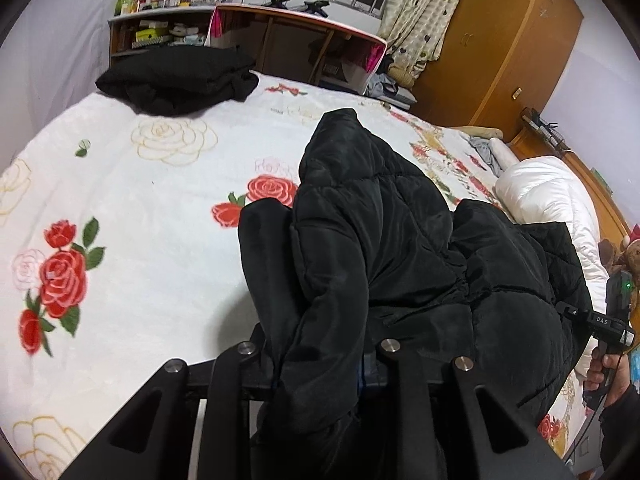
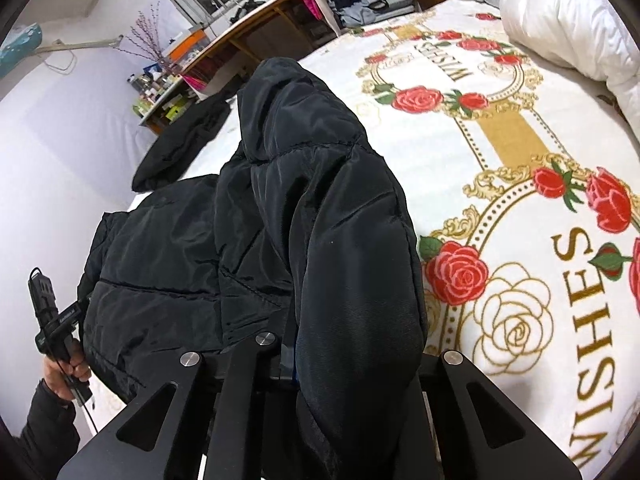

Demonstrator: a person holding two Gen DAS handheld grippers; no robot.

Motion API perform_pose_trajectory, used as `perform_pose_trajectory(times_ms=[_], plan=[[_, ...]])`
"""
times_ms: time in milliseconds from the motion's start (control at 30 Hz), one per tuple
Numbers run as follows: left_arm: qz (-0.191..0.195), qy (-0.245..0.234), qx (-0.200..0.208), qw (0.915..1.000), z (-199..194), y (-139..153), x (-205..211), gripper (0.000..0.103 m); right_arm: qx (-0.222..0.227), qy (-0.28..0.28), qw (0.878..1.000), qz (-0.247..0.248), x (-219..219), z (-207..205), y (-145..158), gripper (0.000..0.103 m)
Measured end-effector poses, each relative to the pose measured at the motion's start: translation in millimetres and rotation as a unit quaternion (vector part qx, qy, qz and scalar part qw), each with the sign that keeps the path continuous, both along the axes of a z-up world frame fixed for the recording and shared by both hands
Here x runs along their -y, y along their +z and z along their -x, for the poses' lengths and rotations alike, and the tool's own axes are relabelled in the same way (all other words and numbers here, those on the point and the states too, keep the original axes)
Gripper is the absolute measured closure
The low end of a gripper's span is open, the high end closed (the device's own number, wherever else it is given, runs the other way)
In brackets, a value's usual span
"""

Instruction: Fold large clothes

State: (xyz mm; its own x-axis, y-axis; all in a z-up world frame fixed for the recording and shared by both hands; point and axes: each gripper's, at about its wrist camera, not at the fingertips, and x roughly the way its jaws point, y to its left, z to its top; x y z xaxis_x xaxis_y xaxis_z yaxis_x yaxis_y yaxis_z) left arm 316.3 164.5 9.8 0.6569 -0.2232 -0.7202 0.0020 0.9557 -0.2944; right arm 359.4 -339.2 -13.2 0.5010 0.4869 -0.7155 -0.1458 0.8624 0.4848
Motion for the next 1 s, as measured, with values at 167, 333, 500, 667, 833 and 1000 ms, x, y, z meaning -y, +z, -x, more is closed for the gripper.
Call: perform_pose_trajectory(times_ms=[167, 333, 500, 667, 833, 1000], plan=[[0.004, -0.002, 0.016, 0.9999, 30.0, 17.6, -4.7, 0.077, 0.018, 0.009, 1.000, -0.003, -0.2, 33.1, 26.1, 0.091], [0.003, -0.004, 0.019, 0.9998, 64.2, 19.2, -5.9, 0.077, 0.021, 0.013, 1.000, -0.004, -0.4, 64.3, 33.4, 0.092], [0.007, -0.001, 0.015, 0.9999, 102.9, 2.3, -3.4, 0.077, 0.009, 0.015, 1.000, -0.008, 3.6, 99.0, 23.1, 0.092], [-0.005, -0.005, 0.003, 1.0000, 135.4, -35.2, 2.6, 0.076, -0.015, 0.019, 1.000, -0.010, 8.7, 125.5, -4.6, 0.093], [0.017, 0.034, -0.024, 0.9990, 143.9, -77.3, -9.3, 0.069, -0.053, 0.014, 0.998, -0.018, 6.6, 119.6, -45.4, 0.092], [0.021, 0.059, -0.032, 0.9975, 149.2, -90.9, -18.0, 0.055, -0.055, 0.008, 0.998, 0.011, -5.9, 104.3, -52.6, 0.065]])
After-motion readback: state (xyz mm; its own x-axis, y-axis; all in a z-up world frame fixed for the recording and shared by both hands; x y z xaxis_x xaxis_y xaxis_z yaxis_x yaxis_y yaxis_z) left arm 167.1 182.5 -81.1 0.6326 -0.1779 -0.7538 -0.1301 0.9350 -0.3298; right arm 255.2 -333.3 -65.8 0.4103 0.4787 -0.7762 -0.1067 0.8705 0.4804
